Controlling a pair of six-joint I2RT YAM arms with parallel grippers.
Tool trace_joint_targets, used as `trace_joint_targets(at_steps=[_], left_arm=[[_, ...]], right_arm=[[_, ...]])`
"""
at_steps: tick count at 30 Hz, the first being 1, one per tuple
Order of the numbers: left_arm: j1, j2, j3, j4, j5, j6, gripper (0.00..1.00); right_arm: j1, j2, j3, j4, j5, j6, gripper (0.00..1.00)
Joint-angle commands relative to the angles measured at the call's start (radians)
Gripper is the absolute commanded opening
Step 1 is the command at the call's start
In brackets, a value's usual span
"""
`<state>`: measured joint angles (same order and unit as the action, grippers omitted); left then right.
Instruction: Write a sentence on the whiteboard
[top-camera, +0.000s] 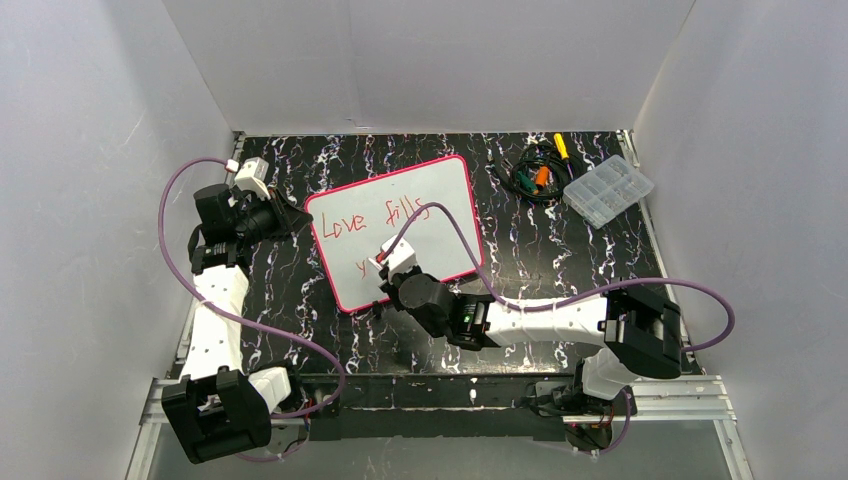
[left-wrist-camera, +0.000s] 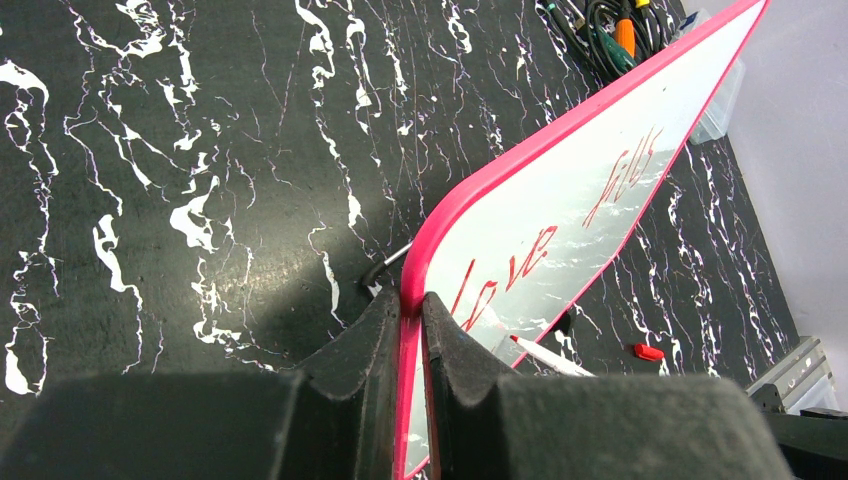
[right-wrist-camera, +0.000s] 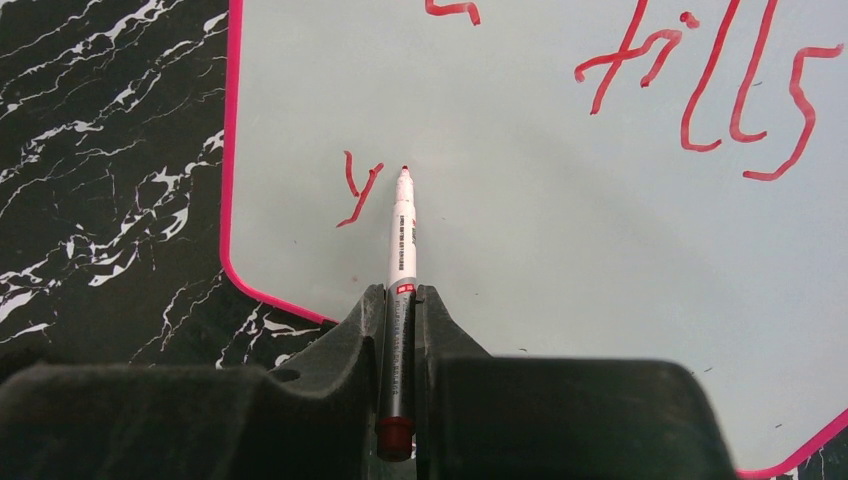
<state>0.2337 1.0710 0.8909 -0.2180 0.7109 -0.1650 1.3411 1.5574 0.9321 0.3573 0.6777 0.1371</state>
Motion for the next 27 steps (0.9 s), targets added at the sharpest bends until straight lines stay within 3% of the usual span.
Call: trace_joint_targets(at_steps=[1, 16, 27], left_arm=[[0.001, -0.021, -0.007, -0.011, 0.019, 0.004, 0.02], [0.000, -0.020, -0.006, -0.011, 0.017, 0.004, 0.02], [0.000, -0.022, -0.007, -0.011, 0.015, 0.003, 0.02]], right_arm=[[-0.007, 0.008, -0.008, 0.017, 0.036, 0.019, 0.01], [-0.011, 0.023, -0.006, 0.013, -0.051, 0.002, 0.01], [-0.012, -0.010, -0.035, -0.063, 0.029, 0.041, 0.01]])
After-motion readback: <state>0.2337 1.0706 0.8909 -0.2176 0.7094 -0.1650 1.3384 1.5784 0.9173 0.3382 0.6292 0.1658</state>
